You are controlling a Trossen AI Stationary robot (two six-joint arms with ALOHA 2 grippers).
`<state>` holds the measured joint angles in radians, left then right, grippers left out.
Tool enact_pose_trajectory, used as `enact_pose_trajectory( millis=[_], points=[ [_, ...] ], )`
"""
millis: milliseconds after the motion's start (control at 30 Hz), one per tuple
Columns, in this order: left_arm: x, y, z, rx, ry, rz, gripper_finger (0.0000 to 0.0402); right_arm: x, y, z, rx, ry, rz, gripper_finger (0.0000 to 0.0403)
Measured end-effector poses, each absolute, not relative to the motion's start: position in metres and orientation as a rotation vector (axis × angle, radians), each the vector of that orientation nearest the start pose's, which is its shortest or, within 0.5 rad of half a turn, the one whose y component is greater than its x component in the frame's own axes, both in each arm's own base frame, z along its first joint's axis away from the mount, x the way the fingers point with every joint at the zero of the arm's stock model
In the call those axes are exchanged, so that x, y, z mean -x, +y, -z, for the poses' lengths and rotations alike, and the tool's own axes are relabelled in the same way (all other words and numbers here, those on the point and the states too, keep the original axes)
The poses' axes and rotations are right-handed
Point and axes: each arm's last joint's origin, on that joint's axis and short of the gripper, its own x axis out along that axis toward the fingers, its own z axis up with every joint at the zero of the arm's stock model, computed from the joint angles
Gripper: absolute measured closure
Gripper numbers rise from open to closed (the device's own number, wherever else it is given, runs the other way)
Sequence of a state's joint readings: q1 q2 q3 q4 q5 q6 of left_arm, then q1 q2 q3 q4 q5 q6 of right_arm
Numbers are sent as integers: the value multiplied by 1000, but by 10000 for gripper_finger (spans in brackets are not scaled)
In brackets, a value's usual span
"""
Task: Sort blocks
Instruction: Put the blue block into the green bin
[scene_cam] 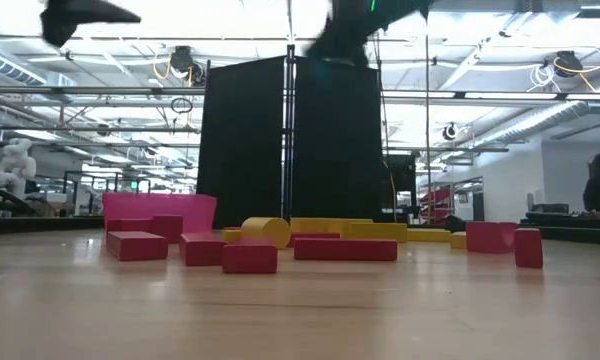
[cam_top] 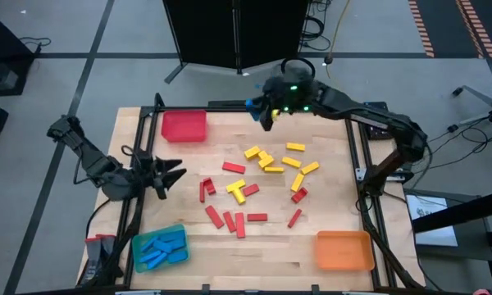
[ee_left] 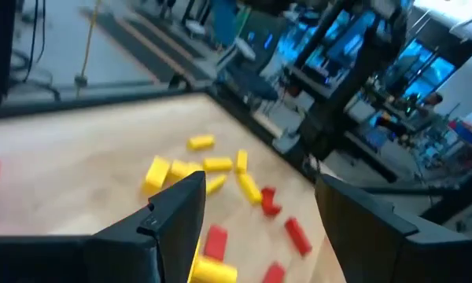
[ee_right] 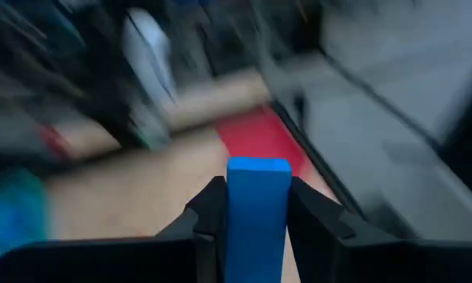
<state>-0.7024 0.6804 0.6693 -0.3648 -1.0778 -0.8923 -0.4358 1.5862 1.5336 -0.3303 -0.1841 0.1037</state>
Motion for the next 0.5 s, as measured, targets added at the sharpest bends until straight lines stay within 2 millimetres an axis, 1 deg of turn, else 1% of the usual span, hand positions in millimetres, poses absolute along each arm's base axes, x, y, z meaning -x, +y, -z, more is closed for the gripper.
enact_pose_trajectory(
  millis=[100, 167, 233, 300, 367, 433, 500],
  points=[
    [-129, -64, -311, 554, -16, -421, 155, -325, -133, -411, -215, 147, 149, 321],
    [-134, -60, -323, 533, -75, -375, 155, -323, -124, -425, -202, 53, 78, 321],
    [-138, -55, -336, 512, -149, -290, 155, -321, -115, -435, -195, -17, 22, 321],
    [-141, -50, -347, 484, -227, -194, 155, -320, -108, -442, -192, -55, -27, 321],
    [-144, -45, -354, 469, -295, -112, 155, -322, -102, -444, -196, -70, -46, 321],
    [-148, -39, -357, 462, -328, -56, 155, -324, -97, -443, -199, -65, -60, 321],
    [-155, -34, -355, 466, -317, -20, 155, -326, -91, -442, -211, -62, -80, 321]
  ],
)
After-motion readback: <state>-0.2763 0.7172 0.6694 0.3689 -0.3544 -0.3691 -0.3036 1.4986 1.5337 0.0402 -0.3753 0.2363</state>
